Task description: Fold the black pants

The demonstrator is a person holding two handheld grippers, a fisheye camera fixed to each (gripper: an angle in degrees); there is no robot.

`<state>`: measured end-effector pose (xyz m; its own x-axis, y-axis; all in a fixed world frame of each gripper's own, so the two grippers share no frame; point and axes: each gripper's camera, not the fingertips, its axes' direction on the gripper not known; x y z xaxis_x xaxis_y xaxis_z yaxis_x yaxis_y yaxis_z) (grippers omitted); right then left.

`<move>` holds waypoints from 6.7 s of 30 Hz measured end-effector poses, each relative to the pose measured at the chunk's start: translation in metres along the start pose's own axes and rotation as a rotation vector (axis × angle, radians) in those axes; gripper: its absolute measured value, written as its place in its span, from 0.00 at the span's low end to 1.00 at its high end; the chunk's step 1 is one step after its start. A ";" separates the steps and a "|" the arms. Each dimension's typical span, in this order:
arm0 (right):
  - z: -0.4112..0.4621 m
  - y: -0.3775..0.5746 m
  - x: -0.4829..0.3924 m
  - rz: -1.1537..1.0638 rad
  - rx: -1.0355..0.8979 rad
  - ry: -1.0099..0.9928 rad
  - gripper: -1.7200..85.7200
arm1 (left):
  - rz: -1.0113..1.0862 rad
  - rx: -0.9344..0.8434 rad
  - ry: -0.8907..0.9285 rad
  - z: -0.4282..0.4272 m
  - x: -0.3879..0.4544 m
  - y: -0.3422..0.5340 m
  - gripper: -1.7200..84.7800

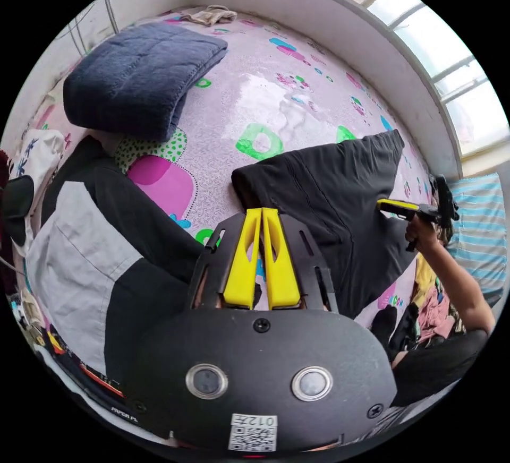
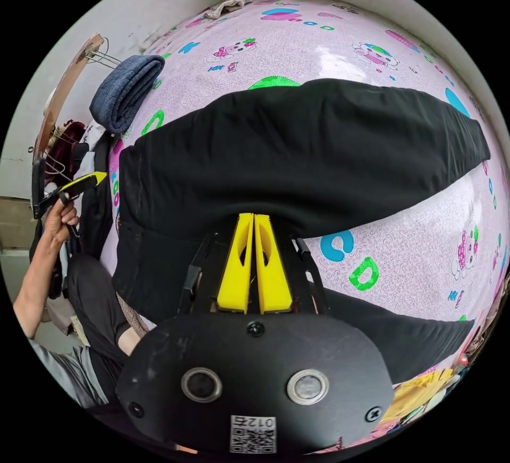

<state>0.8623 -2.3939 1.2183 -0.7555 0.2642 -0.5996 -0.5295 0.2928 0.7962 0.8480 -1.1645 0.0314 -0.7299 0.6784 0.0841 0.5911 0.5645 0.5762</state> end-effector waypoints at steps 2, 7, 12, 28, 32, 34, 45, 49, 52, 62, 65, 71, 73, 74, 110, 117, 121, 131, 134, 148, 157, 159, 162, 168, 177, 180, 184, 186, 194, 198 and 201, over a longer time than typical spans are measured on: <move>-0.029 0.018 -0.001 0.008 0.020 -0.031 0.01 | 0.174 -0.002 0.014 -0.006 0.023 0.019 0.03; -0.107 0.105 -0.070 -0.202 0.205 0.070 0.03 | 0.541 -0.003 -0.061 0.002 0.101 0.082 0.03; -0.120 0.175 -0.113 -0.210 0.227 0.089 0.12 | 0.352 0.247 -0.118 0.026 0.133 0.103 0.03; -0.211 0.225 -0.203 -0.306 0.331 0.102 0.18 | 0.089 0.203 0.042 0.115 0.087 0.115 0.03; -0.243 0.229 -0.227 -0.307 0.340 0.120 0.18 | 0.088 0.208 0.069 0.119 0.084 0.118 0.02; -0.260 0.228 -0.232 -0.301 0.329 0.092 0.17 | 0.101 0.211 0.033 0.120 0.089 0.119 0.02; -0.321 0.274 -0.257 -0.344 0.349 0.160 0.15 | 0.117 0.213 -0.035 0.132 0.106 0.117 0.02; -0.340 0.268 -0.263 -0.329 0.338 0.115 0.15 | 0.117 0.215 -0.083 0.135 0.116 0.116 0.02; -0.351 0.269 -0.269 -0.324 0.339 0.099 0.15 | 0.107 0.214 -0.088 0.136 0.120 0.113 0.02; -0.371 0.275 -0.289 -0.325 0.337 0.095 0.16 | -0.025 0.310 -0.277 0.125 0.109 0.037 0.03; -0.373 0.278 -0.290 -0.324 0.337 0.089 0.16 | -0.038 0.233 -0.296 0.142 0.093 0.023 0.03; -0.372 0.285 -0.286 -0.322 0.337 0.081 0.16 | -0.071 0.243 -0.358 0.145 0.093 0.032 0.03; -0.371 0.288 -0.283 -0.321 0.336 0.080 0.16 | -0.098 0.244 -0.334 0.145 0.088 0.031 0.03; -0.370 0.290 -0.281 -0.321 0.336 0.080 0.16 | -0.107 0.247 -0.309 0.144 0.084 0.030 0.03; -0.328 0.059 0.166 0.587 0.632 0.090 0.20 | -0.038 0.220 -0.280 0.146 0.098 -0.022 0.19; -0.235 -0.008 0.262 0.657 0.494 0.362 0.23 | -0.143 0.251 -0.242 0.138 0.078 -0.024 0.16; -0.192 -0.013 0.302 0.632 0.450 0.389 0.23 | -0.134 0.246 -0.265 0.137 0.080 -0.027 0.15; -0.139 0.002 0.406 0.683 0.445 0.406 0.22 | -0.182 0.261 -0.235 0.131 0.066 -0.028 0.13; -0.125 0.007 0.423 0.678 0.442 0.407 0.22 | -0.179 0.260 -0.244 0.130 0.067 -0.030 0.13; -0.086 0.040 0.458 0.673 0.457 0.390 0.23 | -0.178 0.271 -0.190 0.132 0.064 -0.033 0.14; -0.080 0.046 0.462 0.670 0.457 0.380 0.23 | -0.181 0.234 -0.359 0.138 0.091 -0.040 0.13; -0.081 0.046 0.459 0.670 0.457 0.380 0.23 | -0.203 0.305 -0.439 0.127 0.098 -0.036 0.12; -0.083 0.045 0.450 0.671 0.458 0.386 0.23 | -0.203 0.331 -0.405 0.127 0.094 -0.037 0.13; -0.093 0.041 0.429 0.679 0.459 0.391 0.23 | -0.290 0.226 -0.411 0.153 0.080 -0.043 0.12; -0.117 0.031 0.383 0.683 0.459 0.387 0.23 | -0.303 0.242 -0.480 0.172 0.088 -0.040 0.12; -0.134 0.032 0.368 0.696 0.468 0.336 0.23 | -0.313 0.249 -0.456 0.175 0.084 -0.036 0.11; -0.182 0.036 0.351 0.710 0.389 0.125 0.25 | -0.316 0.258 -0.429 0.179 0.080 -0.030 0.11; -0.219 0.051 0.328 0.690 0.416 0.055 0.23 | -0.316 0.264 -0.413 0.182 0.078 -0.026 0.10; -0.373 0.148 0.104 0.147 0.239 0.042 0.25 | -0.335 0.311 -0.265 0.187 0.054 -0.004 0.05; -0.370 0.233 -0.015 -0.084 0.234 0.092 0.24 | -0.357 0.331 -0.191 0.160 0.058 0.016 0.04; -0.319 0.297 -0.077 -0.119 0.331 0.066 0.23 | -0.240 0.367 -0.181 0.145 0.093 0.047 0.04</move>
<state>0.6405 -2.6211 1.5268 -0.7248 0.1534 -0.6716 -0.4698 0.6030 0.6447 0.8575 -1.0067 -0.0521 -0.8083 0.5613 -0.1779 0.5194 0.8220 0.2336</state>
